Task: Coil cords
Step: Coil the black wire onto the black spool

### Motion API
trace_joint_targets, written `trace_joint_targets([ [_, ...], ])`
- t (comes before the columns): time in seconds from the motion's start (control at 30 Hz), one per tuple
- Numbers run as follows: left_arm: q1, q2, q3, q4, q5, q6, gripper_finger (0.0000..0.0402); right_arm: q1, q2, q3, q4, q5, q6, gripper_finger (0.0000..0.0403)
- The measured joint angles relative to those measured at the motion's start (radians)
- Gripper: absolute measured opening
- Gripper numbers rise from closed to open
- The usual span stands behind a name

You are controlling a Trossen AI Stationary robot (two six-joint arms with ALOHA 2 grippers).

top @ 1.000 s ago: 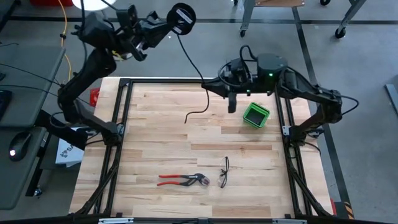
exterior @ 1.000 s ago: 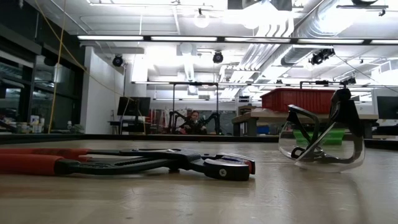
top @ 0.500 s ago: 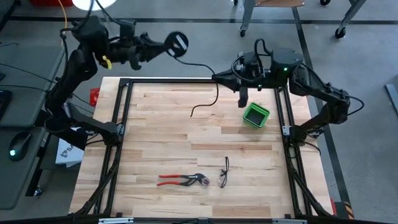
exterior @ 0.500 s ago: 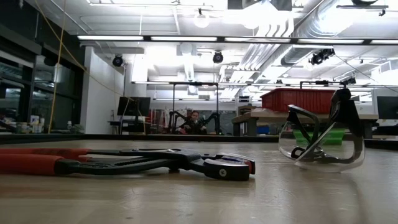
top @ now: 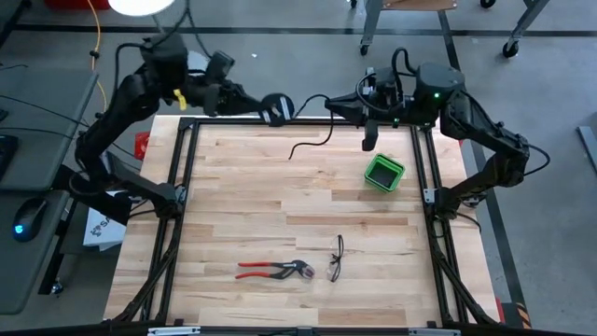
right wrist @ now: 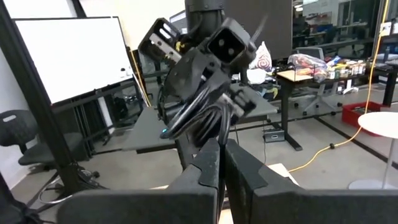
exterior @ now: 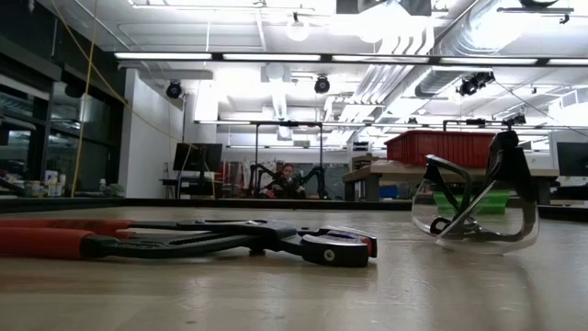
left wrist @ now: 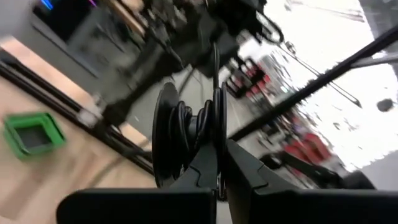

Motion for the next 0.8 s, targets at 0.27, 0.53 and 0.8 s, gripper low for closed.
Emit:
trace_joint_targets([
  [0.27, -0.075, 0.113, 0.0, 0.143, 0.155, -0.115, 0.0001, 0.0, 0.011, 0.0, 0.007, -0.002, -0.009, 0.0],
  [0.53, -0.127, 0.218, 0.0, 0.447, 0.236, -0.284, 0.0001, 0.001, 0.028, 0.0, 0.015, -0.026, -0.027, 0.0],
  [0.8, -0.147, 0.293, 0.0, 0.784, 0.22, -0.398, 0.0001, 0.001, 0.058, 0.0, 0.078, -0.104, -0.022, 0.0],
])
